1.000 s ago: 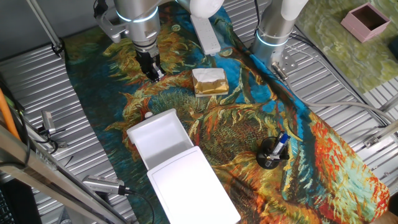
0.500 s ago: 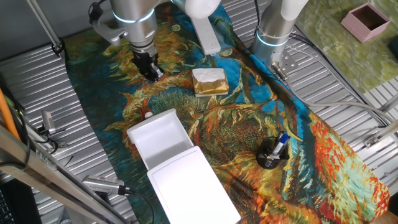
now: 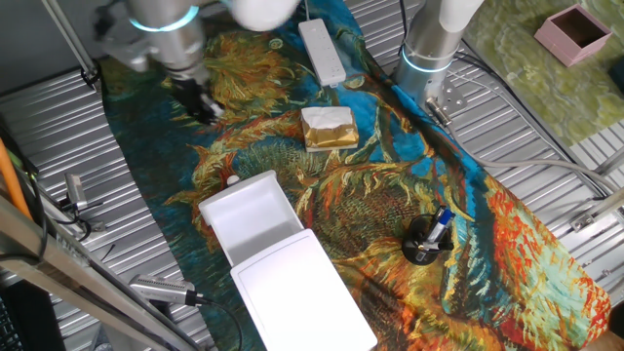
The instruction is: Use the gripper to push and close the drawer
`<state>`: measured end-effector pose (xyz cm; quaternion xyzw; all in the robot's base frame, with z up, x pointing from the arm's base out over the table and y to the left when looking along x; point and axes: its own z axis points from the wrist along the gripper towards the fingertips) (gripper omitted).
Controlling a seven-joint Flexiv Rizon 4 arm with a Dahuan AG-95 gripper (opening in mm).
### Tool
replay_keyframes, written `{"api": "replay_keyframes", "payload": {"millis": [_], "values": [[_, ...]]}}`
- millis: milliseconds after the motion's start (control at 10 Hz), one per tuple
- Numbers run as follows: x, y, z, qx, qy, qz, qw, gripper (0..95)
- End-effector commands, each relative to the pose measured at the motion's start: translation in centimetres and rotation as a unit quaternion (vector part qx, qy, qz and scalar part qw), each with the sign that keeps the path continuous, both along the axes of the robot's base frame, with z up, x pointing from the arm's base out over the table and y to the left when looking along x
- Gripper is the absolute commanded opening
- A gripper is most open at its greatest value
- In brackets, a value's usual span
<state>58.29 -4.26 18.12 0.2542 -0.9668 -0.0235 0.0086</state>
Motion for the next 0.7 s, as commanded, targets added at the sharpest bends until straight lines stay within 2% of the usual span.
{"api": "replay_keyframes", "payload": {"millis": [100, 200, 700], "values": [[1.3, -1.0, 0.21, 0.004, 0.004, 0.009, 0.9999, 0.0], [2.14, -1.85, 0.47, 0.005, 0.005, 0.016, 0.9998, 0.0], [2.13, -2.0, 0.61, 0.004, 0.005, 0.02, 0.9998, 0.0]]}}
